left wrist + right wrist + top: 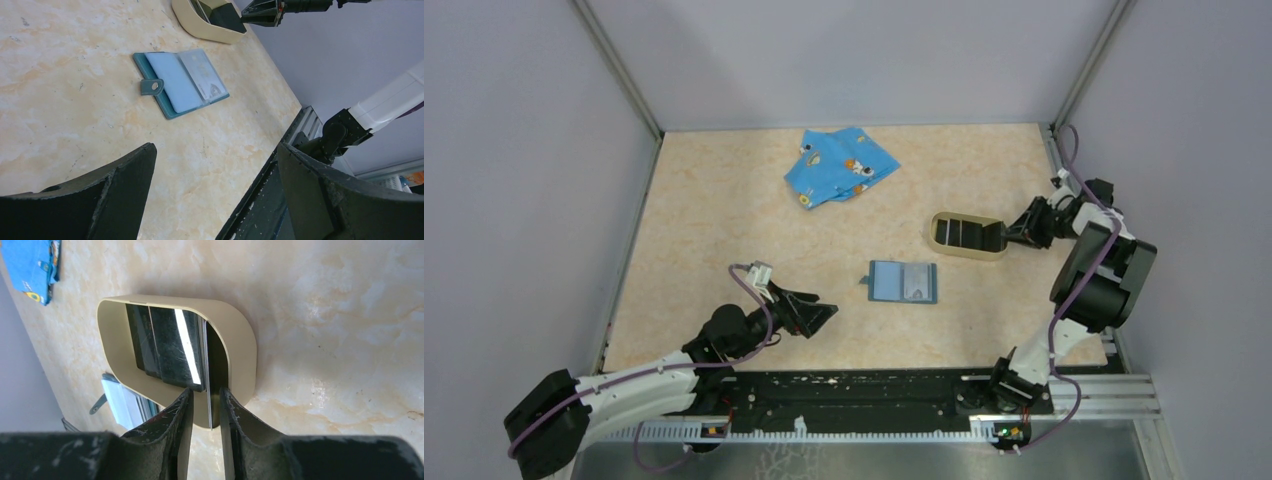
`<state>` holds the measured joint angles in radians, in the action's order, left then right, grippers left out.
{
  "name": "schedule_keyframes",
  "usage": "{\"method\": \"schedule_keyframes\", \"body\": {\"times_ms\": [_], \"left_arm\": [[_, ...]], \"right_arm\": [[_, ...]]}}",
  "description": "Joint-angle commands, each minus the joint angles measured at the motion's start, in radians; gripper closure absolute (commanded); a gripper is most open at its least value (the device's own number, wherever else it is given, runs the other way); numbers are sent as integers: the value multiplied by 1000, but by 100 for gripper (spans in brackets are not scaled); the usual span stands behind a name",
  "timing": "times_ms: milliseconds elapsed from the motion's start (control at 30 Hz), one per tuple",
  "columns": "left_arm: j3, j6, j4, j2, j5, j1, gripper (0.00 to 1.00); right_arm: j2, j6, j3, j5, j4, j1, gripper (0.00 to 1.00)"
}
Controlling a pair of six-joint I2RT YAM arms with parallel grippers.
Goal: Put the credit cards into the card holder
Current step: Pick up the credit card from the storage box.
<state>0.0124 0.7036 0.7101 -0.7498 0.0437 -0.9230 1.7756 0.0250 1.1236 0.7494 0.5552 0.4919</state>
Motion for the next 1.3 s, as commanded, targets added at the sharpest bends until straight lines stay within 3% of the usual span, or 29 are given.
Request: {"method": "schedule_keyframes", "body": {"times_ms": [0,433,767,1067,1267], "left_arm": [[-3,-3,10,9,-1,1,4],[11,-9,18,-11,-4,1,4],[13,-6,19,-15,-8,1,4],[3,-3,9,3,-3,1,4],[0,-2,5,11,-4,1,4]], "right_arm": [[-25,-47,54,-43,-4,-36,74],[34,-63,75,-206,-12,-159,72],[67,-62,90,-156,5,-167,73],[43,-60,89,28,34,-79,76],[43,-65,96,73,50,-44,76]]}}
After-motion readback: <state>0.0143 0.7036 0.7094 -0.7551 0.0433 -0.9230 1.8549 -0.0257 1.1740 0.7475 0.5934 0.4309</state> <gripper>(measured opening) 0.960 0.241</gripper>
